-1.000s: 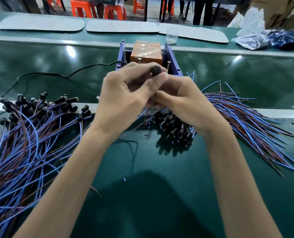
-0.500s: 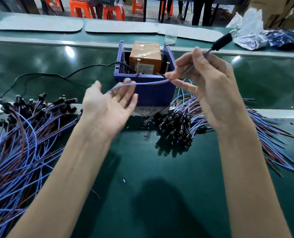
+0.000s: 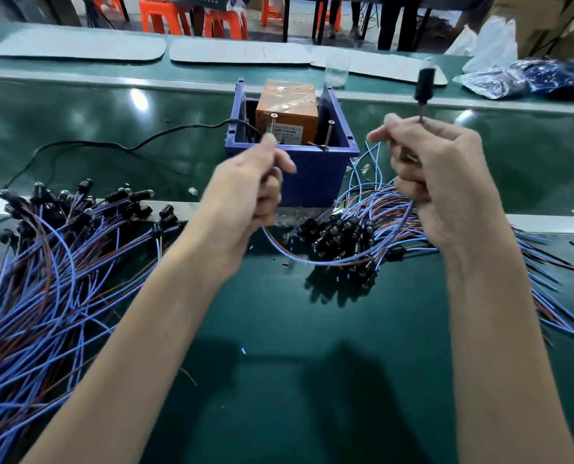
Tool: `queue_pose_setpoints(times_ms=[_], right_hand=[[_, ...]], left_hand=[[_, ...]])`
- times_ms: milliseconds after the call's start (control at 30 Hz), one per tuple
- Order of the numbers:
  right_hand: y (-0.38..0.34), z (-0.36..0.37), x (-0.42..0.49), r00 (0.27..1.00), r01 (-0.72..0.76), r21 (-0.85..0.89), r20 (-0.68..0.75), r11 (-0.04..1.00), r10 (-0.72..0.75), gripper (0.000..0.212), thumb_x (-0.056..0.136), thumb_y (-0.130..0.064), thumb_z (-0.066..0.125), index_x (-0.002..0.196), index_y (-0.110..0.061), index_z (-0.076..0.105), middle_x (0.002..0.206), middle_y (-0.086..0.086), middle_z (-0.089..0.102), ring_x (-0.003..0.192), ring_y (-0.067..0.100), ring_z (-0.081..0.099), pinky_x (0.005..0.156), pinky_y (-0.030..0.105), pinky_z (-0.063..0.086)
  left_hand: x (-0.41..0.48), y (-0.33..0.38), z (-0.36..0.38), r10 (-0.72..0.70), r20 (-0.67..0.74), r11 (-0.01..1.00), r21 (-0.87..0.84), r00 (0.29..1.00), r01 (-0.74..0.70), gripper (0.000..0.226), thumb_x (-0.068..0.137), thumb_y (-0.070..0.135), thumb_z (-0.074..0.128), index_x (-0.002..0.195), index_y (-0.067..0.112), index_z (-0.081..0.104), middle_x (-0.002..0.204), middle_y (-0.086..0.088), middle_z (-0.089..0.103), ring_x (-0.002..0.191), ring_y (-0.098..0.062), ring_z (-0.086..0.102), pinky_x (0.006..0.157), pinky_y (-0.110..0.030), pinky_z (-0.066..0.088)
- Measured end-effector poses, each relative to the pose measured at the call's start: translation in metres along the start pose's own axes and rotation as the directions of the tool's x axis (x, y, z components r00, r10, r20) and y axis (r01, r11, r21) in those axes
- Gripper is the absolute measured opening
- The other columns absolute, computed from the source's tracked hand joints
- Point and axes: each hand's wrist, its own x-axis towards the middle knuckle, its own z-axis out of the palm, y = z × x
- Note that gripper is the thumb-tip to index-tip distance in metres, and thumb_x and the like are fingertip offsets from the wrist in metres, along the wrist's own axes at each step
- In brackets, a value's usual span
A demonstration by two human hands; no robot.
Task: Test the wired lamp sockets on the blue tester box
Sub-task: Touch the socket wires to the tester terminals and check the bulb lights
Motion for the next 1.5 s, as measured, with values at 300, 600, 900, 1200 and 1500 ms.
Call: queue_pose_setpoints(times_ms=[300, 600, 900, 1200, 1500], right_hand=[[0.003, 0.012, -0.005, 0.989, -0.036, -0.033, 0.142, 0.999, 0.041, 0.009, 0.088, -0.013, 0.067, 0.082, -0.009, 0.073, 0.072, 0.004, 0.071, 0.041, 0.004, 0.034, 0.037, 0.008, 0.024], [0.006, 0.013, -0.004, 0.982, -0.052, -0.051, 0.18, 0.997, 0.06, 0.007, 0.085, -0.016, 0.069, 0.082, -0.011, 0.074, 0.073, 0.002, 0.071, 0.042, 0.005, 0.036, 0.038, 0.008, 0.026], [0.008, 0.016, -0.006, 0.968, -0.03, -0.081, 0.247, 0.996, 0.049, 0.01, 0.081, -0.004, 0.071, 0.075, -0.01, 0.066, 0.061, -0.001, 0.068, 0.041, 0.001, 0.039, 0.039, 0.007, 0.029], [0.012, 0.019, -0.005, 0.959, -0.004, -0.164, 0.28, 0.987, 0.051, 0.005, 0.086, -0.007, 0.068, 0.084, -0.011, 0.066, 0.056, -0.011, 0.061, 0.044, 0.001, 0.04, 0.041, 0.006, 0.03], [0.016, 0.017, -0.003, 0.954, -0.087, -0.141, 0.274, 0.986, 0.123, 0.011, 0.083, -0.009, 0.071, 0.075, -0.017, 0.069, 0.055, -0.009, 0.056, 0.045, 0.001, 0.038, 0.038, 0.01, 0.025]], left_hand=[[-0.006, -0.006, 0.011, -0.043, 0.222, 0.962, 0.272, 0.974, -0.019, 0.036, 0.104, 0.024, 0.033, 0.098, 0.015, 0.067, 0.061, 0.006, 0.029, 0.045, -0.003, 0.024, 0.043, -0.014, 0.026], [-0.008, -0.008, 0.011, -0.035, 0.259, 0.957, 0.288, 0.965, -0.043, 0.026, 0.104, 0.015, 0.035, 0.113, 0.01, 0.059, 0.054, 0.011, 0.049, 0.042, 0.0, 0.035, 0.046, -0.009, 0.03], [-0.008, -0.007, 0.009, 0.001, 0.299, 0.948, 0.303, 0.954, -0.096, 0.026, 0.104, 0.015, 0.037, 0.103, 0.021, 0.062, 0.051, 0.011, 0.053, 0.046, -0.001, 0.037, 0.049, -0.012, 0.032], [-0.006, -0.008, 0.008, 0.003, 0.267, 0.953, 0.292, 0.964, -0.084, 0.017, 0.103, 0.017, 0.039, 0.094, 0.018, 0.053, 0.05, 0.007, 0.057, 0.042, 0.0, 0.04, 0.047, -0.012, 0.032], [-0.008, -0.009, 0.011, 0.003, 0.234, 0.96, 0.272, 0.972, -0.068, 0.018, 0.103, 0.019, 0.041, 0.085, 0.017, 0.041, 0.049, 0.006, 0.059, 0.042, 0.0, 0.045, 0.046, -0.01, 0.034]])
